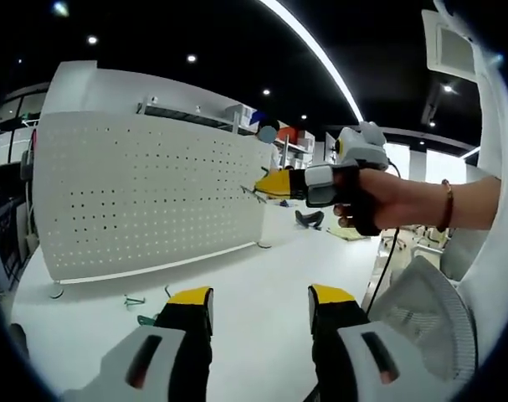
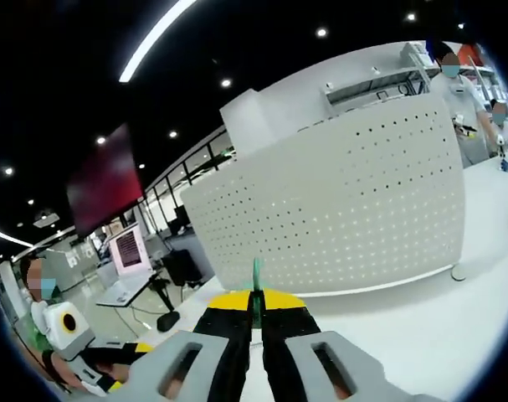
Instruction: Insert the hook assembly into the mounting plate slot until the hook locks in place.
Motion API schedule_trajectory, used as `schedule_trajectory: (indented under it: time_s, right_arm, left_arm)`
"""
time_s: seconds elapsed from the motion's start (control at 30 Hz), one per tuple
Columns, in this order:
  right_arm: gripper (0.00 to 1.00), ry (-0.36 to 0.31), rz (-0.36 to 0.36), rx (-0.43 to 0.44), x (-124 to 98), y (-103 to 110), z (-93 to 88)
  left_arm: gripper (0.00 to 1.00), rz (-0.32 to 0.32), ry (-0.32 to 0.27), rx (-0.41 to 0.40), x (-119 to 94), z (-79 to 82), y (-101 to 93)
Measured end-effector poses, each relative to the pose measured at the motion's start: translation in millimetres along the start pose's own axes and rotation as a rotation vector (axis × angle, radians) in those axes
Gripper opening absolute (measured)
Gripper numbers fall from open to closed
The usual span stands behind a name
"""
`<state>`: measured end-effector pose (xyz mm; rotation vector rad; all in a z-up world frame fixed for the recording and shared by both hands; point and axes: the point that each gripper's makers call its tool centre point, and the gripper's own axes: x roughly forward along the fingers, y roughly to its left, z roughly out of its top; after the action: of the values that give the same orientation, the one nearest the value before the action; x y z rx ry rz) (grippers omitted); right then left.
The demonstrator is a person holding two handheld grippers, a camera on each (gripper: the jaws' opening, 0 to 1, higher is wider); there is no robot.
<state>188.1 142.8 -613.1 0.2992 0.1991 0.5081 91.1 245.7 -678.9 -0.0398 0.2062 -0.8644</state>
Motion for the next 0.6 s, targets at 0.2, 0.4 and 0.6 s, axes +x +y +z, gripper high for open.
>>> schedule_trajectory:
  time_s: [0.2, 0.4, 0.6]
  right_arm:
    - [0.02, -0.006, -0.045, -0.077, 3.8, -7.6, 9.2]
    - [0.02, -0.017, -0.066, -0.143, 9.7, -7.5, 21.1]
    - [0.02, -0.04, -0.07, -0.16, 14.3, -9.1, 34.0]
  left_arm:
    - [0.48, -0.003, -0.01, -0.004, 5.0, 3.9, -0.4]
    - [0.49, -0.008, -0.006, 0.001, 6.4, 2.7, -0.6]
    - [0.49, 0.001, -0.013, -0.009, 2.8, 1.1, 0.8]
